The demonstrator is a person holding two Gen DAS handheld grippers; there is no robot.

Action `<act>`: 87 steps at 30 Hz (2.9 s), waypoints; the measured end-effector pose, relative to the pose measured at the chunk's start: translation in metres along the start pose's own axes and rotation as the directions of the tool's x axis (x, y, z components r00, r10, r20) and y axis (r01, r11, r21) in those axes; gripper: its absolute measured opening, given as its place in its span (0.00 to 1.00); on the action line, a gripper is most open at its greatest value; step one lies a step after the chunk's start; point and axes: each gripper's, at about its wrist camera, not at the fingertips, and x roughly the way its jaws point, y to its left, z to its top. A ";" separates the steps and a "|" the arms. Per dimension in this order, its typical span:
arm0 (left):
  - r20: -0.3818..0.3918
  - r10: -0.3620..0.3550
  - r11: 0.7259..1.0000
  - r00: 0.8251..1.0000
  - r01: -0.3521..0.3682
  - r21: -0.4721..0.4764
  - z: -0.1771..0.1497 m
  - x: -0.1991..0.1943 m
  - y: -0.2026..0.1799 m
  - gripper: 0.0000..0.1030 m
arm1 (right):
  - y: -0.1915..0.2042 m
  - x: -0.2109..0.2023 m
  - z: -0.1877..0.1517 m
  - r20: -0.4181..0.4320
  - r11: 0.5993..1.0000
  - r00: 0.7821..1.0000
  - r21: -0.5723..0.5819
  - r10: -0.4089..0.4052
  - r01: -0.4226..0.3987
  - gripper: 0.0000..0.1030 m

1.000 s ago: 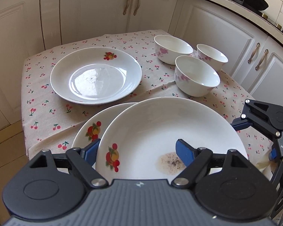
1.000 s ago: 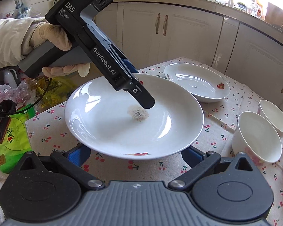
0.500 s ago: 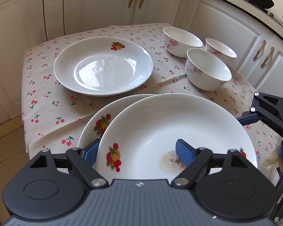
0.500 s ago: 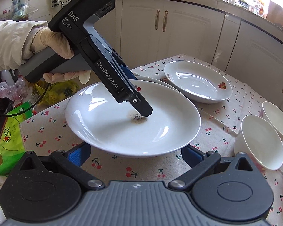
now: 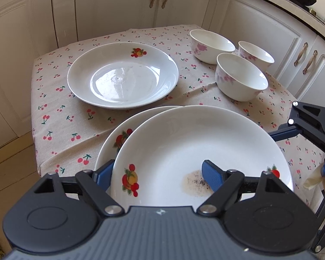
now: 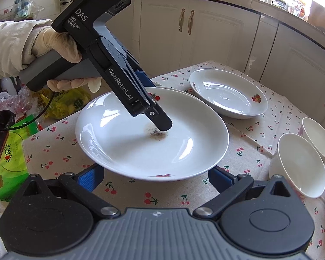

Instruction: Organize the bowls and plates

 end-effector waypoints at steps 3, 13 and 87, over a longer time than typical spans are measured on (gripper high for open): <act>-0.002 0.004 1.000 1.000 -0.004 -0.013 -0.003 -0.005 0.001 0.81 | 0.000 0.001 0.001 -0.005 1.000 1.000 -0.005 -0.002 0.002 1.00; 0.012 0.003 0.998 1.000 -0.002 -0.070 -0.011 -0.021 0.005 0.81 | 0.003 0.006 0.003 -0.021 1.000 1.000 -0.013 -0.021 0.021 1.00; 0.056 0.118 0.985 0.992 -0.109 -0.132 0.090 0.074 0.088 0.84 | -0.181 0.133 0.098 -0.327 0.980 0.941 -0.145 0.084 -0.138 1.00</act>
